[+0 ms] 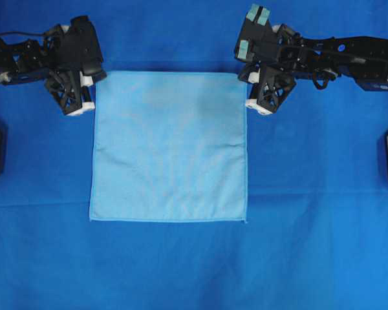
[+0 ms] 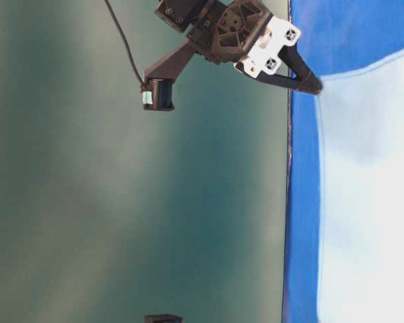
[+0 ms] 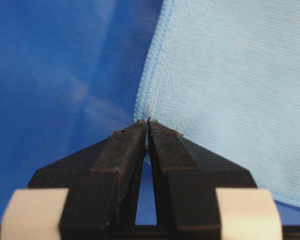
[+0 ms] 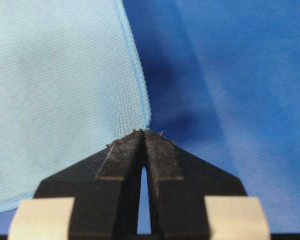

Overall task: Fold the light blue towel.
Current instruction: 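Lift the top corners and fold them down toward the bottom edge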

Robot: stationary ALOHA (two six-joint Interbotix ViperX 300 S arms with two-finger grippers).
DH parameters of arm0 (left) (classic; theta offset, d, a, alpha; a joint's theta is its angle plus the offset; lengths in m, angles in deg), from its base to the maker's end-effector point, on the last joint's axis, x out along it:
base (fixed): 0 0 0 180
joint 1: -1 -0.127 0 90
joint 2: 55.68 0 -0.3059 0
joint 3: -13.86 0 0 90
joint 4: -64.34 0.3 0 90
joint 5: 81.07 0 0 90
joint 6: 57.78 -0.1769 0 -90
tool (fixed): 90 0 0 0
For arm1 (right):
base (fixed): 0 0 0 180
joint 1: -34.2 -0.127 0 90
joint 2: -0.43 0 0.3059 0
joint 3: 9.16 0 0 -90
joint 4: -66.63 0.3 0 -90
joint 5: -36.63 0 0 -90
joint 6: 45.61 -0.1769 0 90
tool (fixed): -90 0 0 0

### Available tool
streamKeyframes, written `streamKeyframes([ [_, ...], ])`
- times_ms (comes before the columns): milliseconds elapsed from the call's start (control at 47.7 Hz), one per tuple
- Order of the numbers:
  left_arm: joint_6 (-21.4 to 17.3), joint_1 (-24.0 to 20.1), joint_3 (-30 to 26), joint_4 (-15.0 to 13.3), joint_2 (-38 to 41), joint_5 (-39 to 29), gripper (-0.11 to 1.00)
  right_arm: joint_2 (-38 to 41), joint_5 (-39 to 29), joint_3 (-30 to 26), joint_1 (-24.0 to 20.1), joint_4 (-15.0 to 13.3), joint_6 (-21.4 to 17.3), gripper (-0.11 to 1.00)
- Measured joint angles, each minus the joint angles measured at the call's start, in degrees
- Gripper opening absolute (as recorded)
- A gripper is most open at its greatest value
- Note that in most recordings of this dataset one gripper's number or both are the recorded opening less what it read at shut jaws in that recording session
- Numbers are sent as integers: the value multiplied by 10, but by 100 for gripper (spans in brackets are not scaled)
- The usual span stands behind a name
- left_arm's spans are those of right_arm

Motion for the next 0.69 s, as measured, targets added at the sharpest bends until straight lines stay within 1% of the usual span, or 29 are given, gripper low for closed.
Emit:
streamKeyframes([
  [126, 25, 33, 6, 1, -18, -21, 6, -17, -22, 0, -35, 11, -11, 1],
  [251, 57, 83, 17, 0, -37, -39, 6, -33, -37, 6, -78, 14, -33, 1],
  [419, 91, 187, 33, -1, -61, -62, 6, -44, -40, 22, -142, 14, -83, 1],
  [545, 143, 260, 38, -2, -67, -67, 6, -45, -41, 26, -190, 15, -120, 1],
  [608, 171, 287, 39, -1, -67, -68, 6, -45, -41, 27, -214, 15, -135, 1],
  [692, 227, 329, 39, -2, -67, -69, 6, -45, -40, 27, -241, 15, -163, 1],
])
